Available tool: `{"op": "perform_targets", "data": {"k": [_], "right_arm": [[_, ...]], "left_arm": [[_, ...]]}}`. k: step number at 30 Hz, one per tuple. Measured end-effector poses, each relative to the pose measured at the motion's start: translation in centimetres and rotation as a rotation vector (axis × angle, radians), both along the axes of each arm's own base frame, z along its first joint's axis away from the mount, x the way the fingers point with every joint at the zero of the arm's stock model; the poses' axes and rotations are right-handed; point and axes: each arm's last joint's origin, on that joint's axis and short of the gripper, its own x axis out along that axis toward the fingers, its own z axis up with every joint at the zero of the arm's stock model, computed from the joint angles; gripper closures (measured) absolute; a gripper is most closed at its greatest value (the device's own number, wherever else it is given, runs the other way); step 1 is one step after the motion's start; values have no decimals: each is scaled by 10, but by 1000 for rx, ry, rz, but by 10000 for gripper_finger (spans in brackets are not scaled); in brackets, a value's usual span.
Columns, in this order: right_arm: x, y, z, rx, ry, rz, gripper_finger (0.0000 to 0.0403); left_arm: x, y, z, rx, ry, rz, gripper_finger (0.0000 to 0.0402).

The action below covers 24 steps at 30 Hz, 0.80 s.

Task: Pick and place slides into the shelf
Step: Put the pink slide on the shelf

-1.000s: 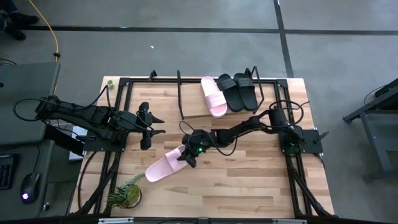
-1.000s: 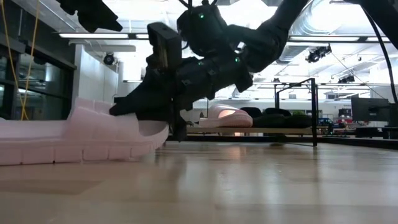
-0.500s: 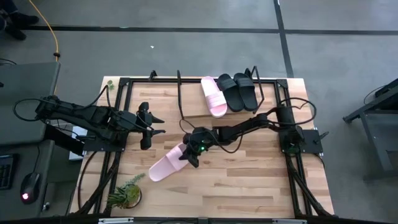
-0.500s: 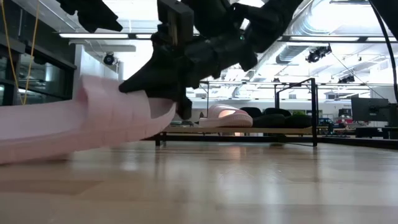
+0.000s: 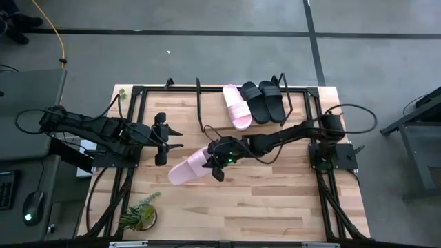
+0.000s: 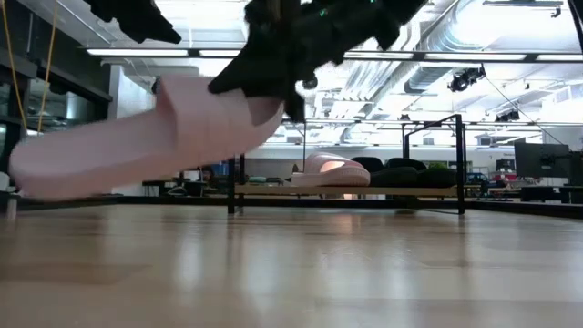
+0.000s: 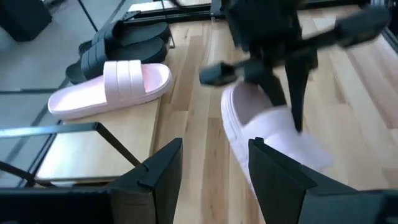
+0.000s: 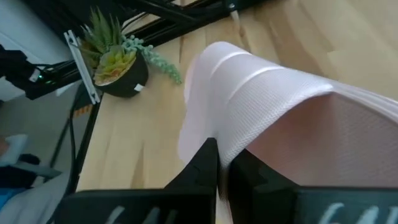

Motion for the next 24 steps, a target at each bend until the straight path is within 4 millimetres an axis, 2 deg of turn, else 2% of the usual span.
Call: {"op": "perform_targets", "data": {"k": [4,14,19,24], "right_arm": [[-12,-3,18,-41,26,-28,403],[-50,-19,70,-61,57,-110,403],[-66,-23,91,-56,43,-127,403],[-73,-23,98,-46,46,-124,403]], "left_arm": [[6,-1,-2,67,20,-41,234],[41,-14,-11,299,45,-215,234],[43,-31,-11,478,59,-267,234],[40,-51,-2,660,7,-248,234]]}}
